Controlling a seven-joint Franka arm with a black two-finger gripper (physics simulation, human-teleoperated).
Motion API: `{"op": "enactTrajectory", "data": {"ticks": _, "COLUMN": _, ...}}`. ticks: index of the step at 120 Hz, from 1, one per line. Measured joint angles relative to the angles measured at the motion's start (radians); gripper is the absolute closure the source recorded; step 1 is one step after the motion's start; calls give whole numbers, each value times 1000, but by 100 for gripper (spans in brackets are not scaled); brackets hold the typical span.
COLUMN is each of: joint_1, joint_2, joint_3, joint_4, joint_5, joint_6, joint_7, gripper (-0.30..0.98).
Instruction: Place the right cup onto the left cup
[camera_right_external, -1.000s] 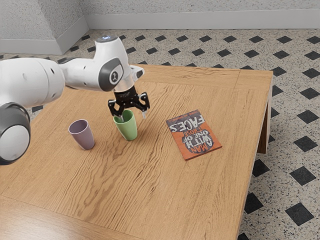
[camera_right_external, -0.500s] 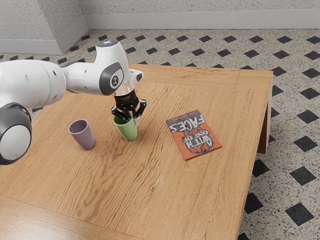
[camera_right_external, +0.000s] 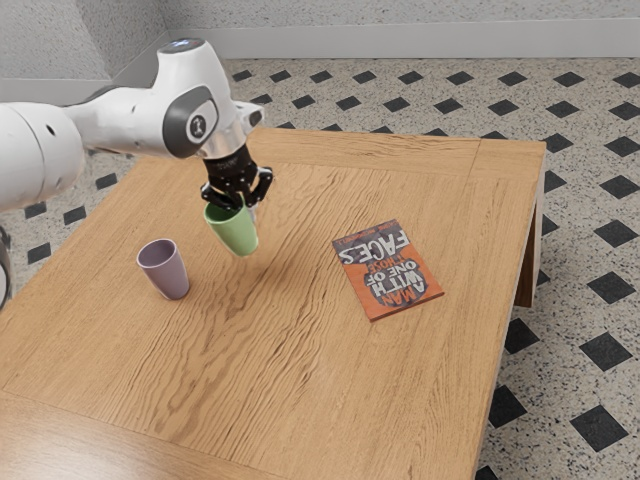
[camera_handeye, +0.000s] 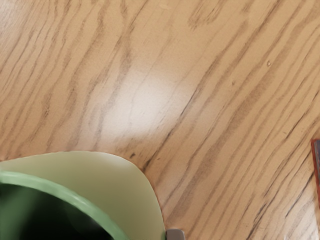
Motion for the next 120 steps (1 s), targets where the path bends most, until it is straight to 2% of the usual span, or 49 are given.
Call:
{"op": "enactTrajectory", "data": {"ticks": 18, "joint_1": 24, "joint_2": -124, "joint_3": 0, "joint_4": 0, "joint_5": 55, "joint_6": -139, "joint_7": -23, "gripper": 78}}
{"op": "enactTrajectory", "data": {"ticks": 32, "joint_1": 73, "joint_2": -152, "joint_3": 0, "joint_4": 0, "joint_5": 89, "joint_6": -224, "joint_7": -40, "gripper": 78}}
{"op": "enactTrajectory", "data": {"ticks": 60, "joint_1": 169, "joint_2": -110, "joint_3": 0, "joint_4": 44, "joint_5": 118, "joint_6": -288, "joint_7": -63, "gripper": 78}}
{"op": "enactTrajectory", "data": {"ticks": 120, "joint_1": 219, "joint_2": -18, "joint_3": 1, "joint_4": 87, "joint_5": 101, "joint_6": -261, "joint_7": -84, "gripper": 78}}
